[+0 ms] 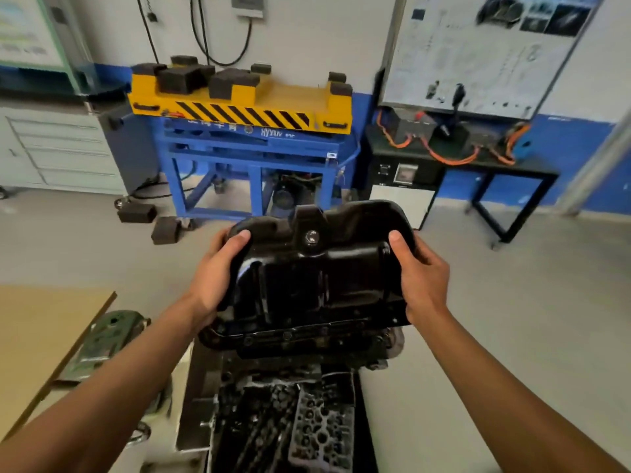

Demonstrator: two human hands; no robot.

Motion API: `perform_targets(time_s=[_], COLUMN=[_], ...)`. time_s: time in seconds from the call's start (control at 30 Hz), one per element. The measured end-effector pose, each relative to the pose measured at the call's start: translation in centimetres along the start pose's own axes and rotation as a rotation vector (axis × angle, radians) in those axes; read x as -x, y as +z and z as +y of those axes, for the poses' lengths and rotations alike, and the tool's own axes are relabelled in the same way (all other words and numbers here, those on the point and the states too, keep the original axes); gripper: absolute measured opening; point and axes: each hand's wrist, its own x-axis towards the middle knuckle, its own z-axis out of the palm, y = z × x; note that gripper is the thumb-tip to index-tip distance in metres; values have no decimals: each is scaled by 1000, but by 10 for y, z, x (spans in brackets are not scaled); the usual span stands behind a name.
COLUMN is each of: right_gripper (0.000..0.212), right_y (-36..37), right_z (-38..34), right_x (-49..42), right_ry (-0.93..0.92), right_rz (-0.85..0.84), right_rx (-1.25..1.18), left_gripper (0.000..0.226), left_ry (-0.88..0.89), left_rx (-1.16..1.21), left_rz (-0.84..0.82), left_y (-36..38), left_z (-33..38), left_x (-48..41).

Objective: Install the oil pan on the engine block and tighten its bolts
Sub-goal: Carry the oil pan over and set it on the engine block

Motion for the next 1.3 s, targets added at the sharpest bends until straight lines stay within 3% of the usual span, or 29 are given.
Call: perform_targets(time_s=[0.23,0.33,0.47,0.67,0.83,0.97,1.1,1.3], right_gripper=[30,32,30,25,32,26,36,24], right_y=[-26,-34,-32,-13,-6,-10,-10,-3], right_z=[53,81,88,91,100,102,102,99], right_x=[23,32,23,13,20,21,22,28], right_ry=[41,143,136,81,57,72,62,70], right_rz=[28,50,33,7,-13,-10,8,14], right_rx=[88,73,47,78,116,136,130,113], left_gripper=[55,78,86,108,104,111,121,106], left_ry=[-12,-66,-83,73,2,-39,-23,-9], left_rx=[-238,-271,-279,-596,-453,-396,-385,-355], left_rz=[-39,-95,-134,-216,-199,-193,-199,-176], left_y=[49,54,47,9,-1,-3,-7,-12], left_z=[-30,-34,-39,-63,-77,-88,-95,-98], left_x=[13,15,16,26,25,29,29,18])
